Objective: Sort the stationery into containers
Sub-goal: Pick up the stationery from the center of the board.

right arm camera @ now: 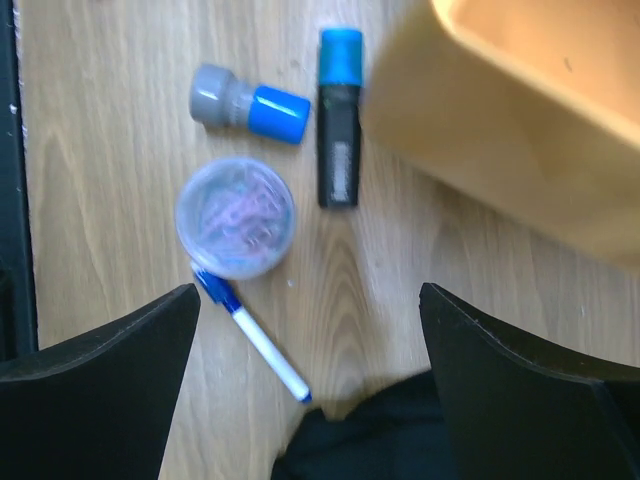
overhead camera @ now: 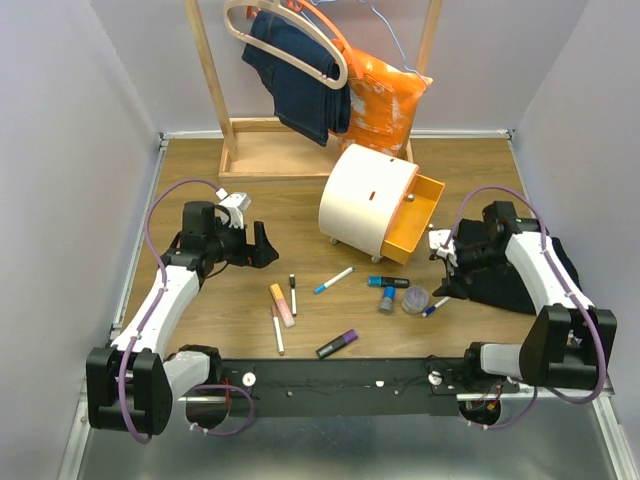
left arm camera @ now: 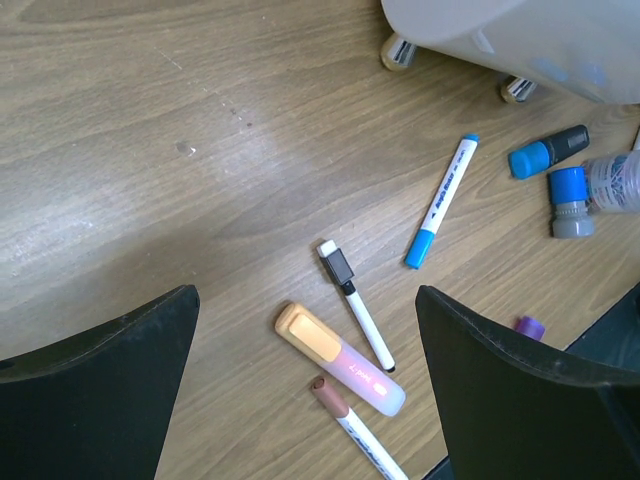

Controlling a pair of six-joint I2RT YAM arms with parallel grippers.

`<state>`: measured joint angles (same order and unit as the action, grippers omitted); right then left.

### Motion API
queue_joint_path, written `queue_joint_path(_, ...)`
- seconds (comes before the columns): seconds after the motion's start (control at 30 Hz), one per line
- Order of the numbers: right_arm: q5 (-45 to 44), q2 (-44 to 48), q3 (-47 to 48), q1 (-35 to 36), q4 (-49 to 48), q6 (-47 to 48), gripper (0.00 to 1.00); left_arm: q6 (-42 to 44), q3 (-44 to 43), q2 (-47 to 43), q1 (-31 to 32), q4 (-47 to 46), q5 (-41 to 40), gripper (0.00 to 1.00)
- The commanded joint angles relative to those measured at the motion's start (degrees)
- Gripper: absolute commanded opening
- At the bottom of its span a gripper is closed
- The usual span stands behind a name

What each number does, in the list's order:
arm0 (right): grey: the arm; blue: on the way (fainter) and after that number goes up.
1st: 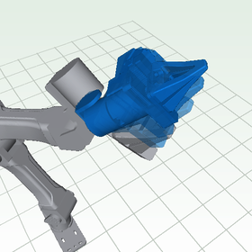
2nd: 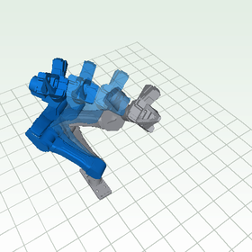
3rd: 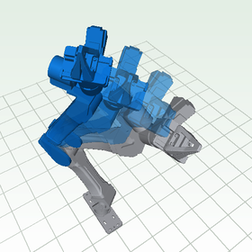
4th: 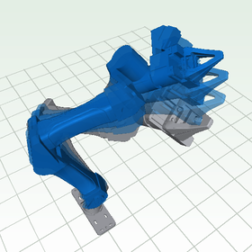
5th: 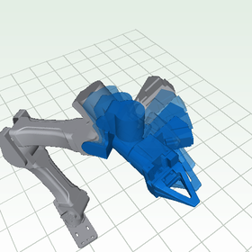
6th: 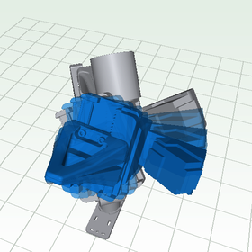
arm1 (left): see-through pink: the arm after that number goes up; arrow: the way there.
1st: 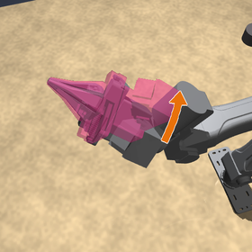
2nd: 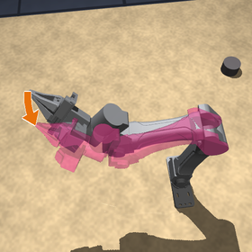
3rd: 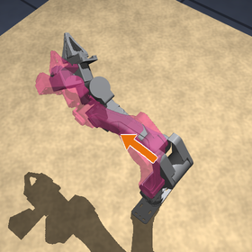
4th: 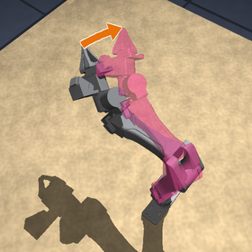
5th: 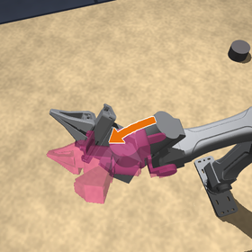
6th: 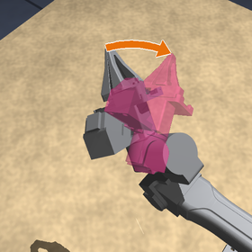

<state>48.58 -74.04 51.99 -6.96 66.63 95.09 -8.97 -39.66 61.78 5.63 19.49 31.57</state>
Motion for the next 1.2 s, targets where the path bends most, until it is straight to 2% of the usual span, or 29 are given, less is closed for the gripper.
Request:
queue_joint_path(0.0,-1.1,2.4,-2.1,6.9,-2.3,-6.2,0.98,1.8,-3.0,1.2,-0.4,0.3,0.6,0.99)
queue_joint_path(0.4,-6.6,2.6,-8.5,15.8,-12.0,-17.4,0.96,1.5,-2.3,1.7,-1.1,-0.7,0.2,0.99)
queue_joint_path(0.83,-10.7,1.9,-12.3,21.0,-20.0,-21.8,0.96,-0.1,-0.2,0.6,-2.0,-1.9,0.4,0.99)
queue_joint_path(0.87,-10.7,1.8,-12.3,21.3,-20.2,-22.3,0.94,-0.2,-0.1,0.4,-2.1,-1.9,0.4,0.99)
queue_joint_path(0.97,-10.7,2.1,-11.6,21.6,-20.0,-22.9,0.76,-0.3,0.3,0.0,-2.3,-1.9,0.5,0.99)
queue_joint_path(1.0,-11.0,2.8,-11.6,21.6,-19.6,-22.9,0.64,-0.3,0.4,0.0,-2.3,-1.9,0.5,0.99)
queue_joint_path(1.03,-11.1,3.5,-11.1,21.6,-18.7,-22.7,0.59,-0.4,0.4,0.0,-2.3,-1.9,0.5,0.99)
queue_joint_path(1.1,-11.3,6.2,-10.9,21.6,-17.8,-22.7,0.51,-0.9,0.5,-0.3,-2.4,-2.2,0.6,0.99)
queue_joint_path(1.17,-11.1,8.6,-9.5,21.6,-15.3,-22.8,0.5,-1.2,0.5,-0.4,-2.4,-2.8,0.9,0.99)
